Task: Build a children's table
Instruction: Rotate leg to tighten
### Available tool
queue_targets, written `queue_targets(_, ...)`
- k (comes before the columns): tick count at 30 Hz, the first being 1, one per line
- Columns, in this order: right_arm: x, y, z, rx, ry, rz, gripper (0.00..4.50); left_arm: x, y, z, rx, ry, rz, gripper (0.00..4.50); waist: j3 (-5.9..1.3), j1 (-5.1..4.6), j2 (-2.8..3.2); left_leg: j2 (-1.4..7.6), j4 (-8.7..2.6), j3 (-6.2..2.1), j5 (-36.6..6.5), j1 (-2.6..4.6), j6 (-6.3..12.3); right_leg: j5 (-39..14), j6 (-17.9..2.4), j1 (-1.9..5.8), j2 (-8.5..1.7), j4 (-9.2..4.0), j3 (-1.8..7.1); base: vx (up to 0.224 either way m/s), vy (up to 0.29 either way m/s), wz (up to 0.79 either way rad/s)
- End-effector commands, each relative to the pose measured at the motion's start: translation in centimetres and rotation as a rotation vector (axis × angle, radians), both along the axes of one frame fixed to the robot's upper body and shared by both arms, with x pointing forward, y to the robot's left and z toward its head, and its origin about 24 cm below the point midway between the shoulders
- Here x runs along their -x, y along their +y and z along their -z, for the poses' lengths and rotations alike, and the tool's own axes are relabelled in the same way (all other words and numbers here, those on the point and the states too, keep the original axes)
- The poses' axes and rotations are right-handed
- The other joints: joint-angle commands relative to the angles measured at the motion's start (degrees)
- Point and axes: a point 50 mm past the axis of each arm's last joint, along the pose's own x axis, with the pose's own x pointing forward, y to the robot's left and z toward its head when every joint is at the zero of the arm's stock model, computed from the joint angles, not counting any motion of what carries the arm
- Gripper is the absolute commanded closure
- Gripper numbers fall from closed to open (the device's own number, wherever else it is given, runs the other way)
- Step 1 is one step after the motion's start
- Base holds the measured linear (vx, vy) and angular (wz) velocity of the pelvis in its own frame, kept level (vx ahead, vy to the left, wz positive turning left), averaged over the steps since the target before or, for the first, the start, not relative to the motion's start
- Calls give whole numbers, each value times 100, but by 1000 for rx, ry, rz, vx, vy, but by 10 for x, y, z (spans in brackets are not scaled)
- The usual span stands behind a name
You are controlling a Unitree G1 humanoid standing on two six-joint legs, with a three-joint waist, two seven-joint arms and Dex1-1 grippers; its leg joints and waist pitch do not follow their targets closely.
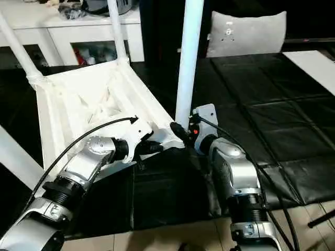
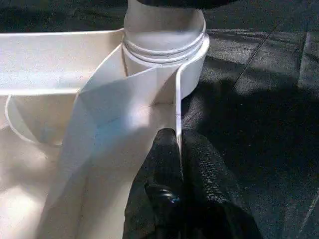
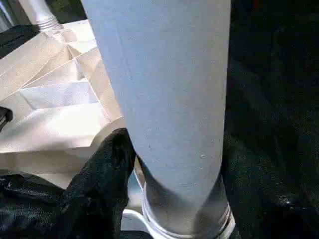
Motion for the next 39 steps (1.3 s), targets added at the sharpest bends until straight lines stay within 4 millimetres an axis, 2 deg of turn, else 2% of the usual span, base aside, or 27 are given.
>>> queue_targets(1,4,8,-1,-36,3,-54,134,-3,-6,-23,49,-107,51,450,-445,76,-57,82,-357,-20,-855,-6,548,-1938,-774,385,-319,-338,271,0,0,0)
queue_targets(2,5,4,-2,-62,3,-57,134,-4,-2,-22,38,-110,55,450,-446,100,-52,78,-346,-16,-766,-16,569,-1847,-807,380,-318,-321,280,0,0,0)
queue_targets(4,6,2,-3,-81,0,-58,101,-4,1,-21,30,-113,56,450,-450,134,-57,80,-336,-8,-702,-26,579,-1745,-844,383,-319,-292,293,0,0,0)
queue_targets(5,9,-6,-5,-97,-11,-110,97,-3,8,-21,28,-113,83,450,-449,154,-49,80,-337,-7,-672,-29,596,-1711,-854,385,-317,-290,292,0,0,0)
queue_targets(8,14,-16,-7,-67,-24,-194,68,0,15,-19,21,-108,139,450,-449,210,-46,98,-336,-4,-704,-16,611,-1639,-878,381,-312,-269,301,0,0,0)
queue_targets(10,22,-29,-12,-35,-42,-338,53,5,19,-18,24,-104,227,450,-449,288,-37,118,-334,4,-800,14,623,-1662,-865,368,-312,-269,313,0,0,0)
queue_targets(12,26,-37,-16,-28,-48,-416,40,9,22,-17,18,-88,296,450,-450,315,-37,135,-339,6,-807,24,622,-1549,-940,357,-303,-245,318,0,0,0)
queue_targets(16,29,-46,-21,-23,-33,-503,2,14,26,-15,-17,-74,407,450,-446,435,-28,155,-338,20,-870,55,588,-1599,-988,333,-307,-237,331,0,0,0)
queue_targets(18,30,-48,-22,-21,-26,-529,2,15,28,-15,-29,-71,440,450,-445,485,-41,158,-340,27,-877,49,567,-1661,-972,335,-310,-233,343,0,0,0)
queue_targets(19,32,-52,-23,7,-15,-595,2,17,32,-15,-50,-57,508,450,-450,541,-65,156,-338,31,-856,61,548,-1703,-957,324,-317,-235,345,0,0,0)
queue_targets(20,34,-52,-23,35,-28,-638,2,18,33,-15,-59,-55,537,450,-452,581,-59,168,-339,36,-840,77,533,-1696,-966,312,-323,-228,361,0,0,0)
queue_targets(22,37,-52,-24,78,-61,-696,2,20,35,-16,-67,-50,574,450,-441,618,-66,161,-340,41,-885,63,514,-1811,-925,313,-329,-231,364,0,0,0)
queue_targets(23,40,-52,-23,88,-55,-748,2,21,36,-16,-74,-46,601,450,-445,650,-103,161,-341,41,-879,56,515,-1885,-903,319,-340,-218,368,0,0,0)
queue_targets(24,41,-52,-22,87,-48,-779,2,22,36,-16,-78,-44,617,450,-434,668,-89,166,-342,40,-893,59,518,-1962,-884,302,-336,-229,373,0,0,0)
queue_targets(25,42,-51,-21,81,-31,-807,2,23,36,-16,-86,-41,636,450,-432,670,-92,167,-343,41,-898,60,514,-1984,-881,299,-332,-230,376,0,0,0)
queue_targets(26,43,-50,-20,71,-8,-841,29,25,37,-15,-97,-38,663,450,-430,679,-106,168,-346,41,-916,65,510,-2021,-886,296,-327,-233,379,0,0,0)
queue_targets(28,44,-49,-18,73,11,-871,36,25,37,-15,-103,-39,682,450,-418,687,-113,159,-347,39,-961,59,491,-2160,-861,295,-327,-245,385,0,0,0)
queue_targets(29,44,-48,-17,78,14,-880,36,26,37,-15,-106,-39,692,450,-415,686,-134,153,-349,37,-986,54,477,-2266,-820,295,-325,-246,390,0,0,0)
queue_targets(31,44,-47,-14,77,27,-883,69,26,36,-15,-109,-40,704,450,-407,680,-136,148,-347,38,-1044,67,437,-2428,-778,276,-325,-266,398,0,0,0)
queue_targets(34,43,-47,-12,74,40,-886,87,26,35,-15,-106,-39,709,450,-399,663,-153,129,-346,37,-1085,59,405,-2637,-679,281,-320,-287,392,0,0,0)
queue_targets(37,39,-45,-11,74,27,-861,123,26,35,-16,-104,-43,711,450,-401,655,-140,124,-340,37,-1085,62,397,-2718,-631,271,-315,-301,386,0,0,0)
queue_targets(39,36,-41,-10,64,15,-851,128,26,35,-16,-102,-44,712,450,-408,640,-145,112,-336,34,-1069,43,396,-2722,-603,279,-314,-302,376,0,0,0)
